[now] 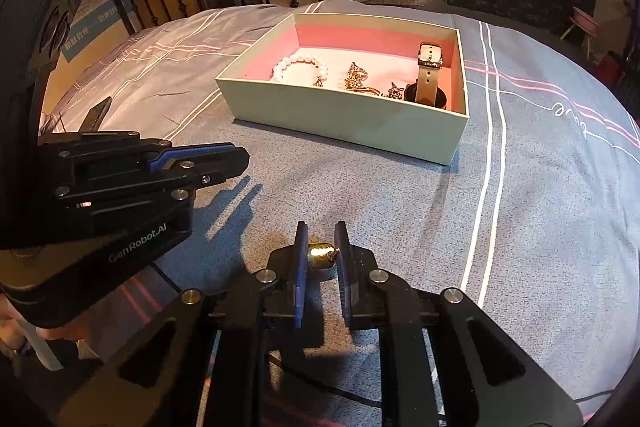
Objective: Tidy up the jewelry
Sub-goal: 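Carry the gold charm in the right tool over the box, then open the right tool to drop the gold charm into the box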
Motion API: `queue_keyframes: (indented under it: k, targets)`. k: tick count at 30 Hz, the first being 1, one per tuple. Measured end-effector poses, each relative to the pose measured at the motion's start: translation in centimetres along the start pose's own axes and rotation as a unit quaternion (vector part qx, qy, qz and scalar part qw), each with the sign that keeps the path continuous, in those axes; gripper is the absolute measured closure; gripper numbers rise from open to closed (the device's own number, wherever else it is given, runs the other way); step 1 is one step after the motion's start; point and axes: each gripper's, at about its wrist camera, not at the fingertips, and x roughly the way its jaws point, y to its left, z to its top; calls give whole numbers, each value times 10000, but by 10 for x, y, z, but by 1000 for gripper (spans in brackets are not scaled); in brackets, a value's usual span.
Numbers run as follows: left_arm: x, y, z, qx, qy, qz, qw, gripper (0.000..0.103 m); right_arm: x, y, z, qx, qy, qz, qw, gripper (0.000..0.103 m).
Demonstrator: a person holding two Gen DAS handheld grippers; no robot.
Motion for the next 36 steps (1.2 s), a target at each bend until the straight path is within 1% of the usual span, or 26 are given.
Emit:
queue_keyframes:
  k: [7, 10, 13, 16, 19, 22, 24, 29, 36]
  targets:
    - [0, 1, 1, -12, 19, 1, 10000, 97, 0, -2, 3, -10, -5, 4, 10000, 89]
    - [-3, 2, 8, 21, -75, 35, 10000, 97, -3, -1, 15, -110, -107, -14, 9999, 89]
    - [-9, 9, 29, 29, -279, 134, 9995, 97, -10, -1, 45, -257, -434, -103, 9987, 89]
    - [-12, 19, 56, -38, -518, 328, 9981, 97, -9, -7, 82, -332, -727, -211, 9966, 89]
    - [-9, 31, 78, -154, -570, 410, 9974, 97, 1, -12, 116, -357, -754, -209, 9963, 89]
    - [-5, 40, 93, -259, -570, 456, 9970, 97, 16, -15, 136, -413, -629, -260, 9968, 89]
    - [-2, 43, 98, -323, -570, 443, 9969, 97, 28, -17, 140, -416, -489, -289, 9975, 89]
    - [7, 43, 103, -370, -512, 383, 9973, 97, 44, -17, 135, -413, -277, -305, 9983, 89]
    - [19, 46, 110, -522, -408, 337, 9972, 97, 45, -24, 132, -335, -263, -500, 9978, 89]
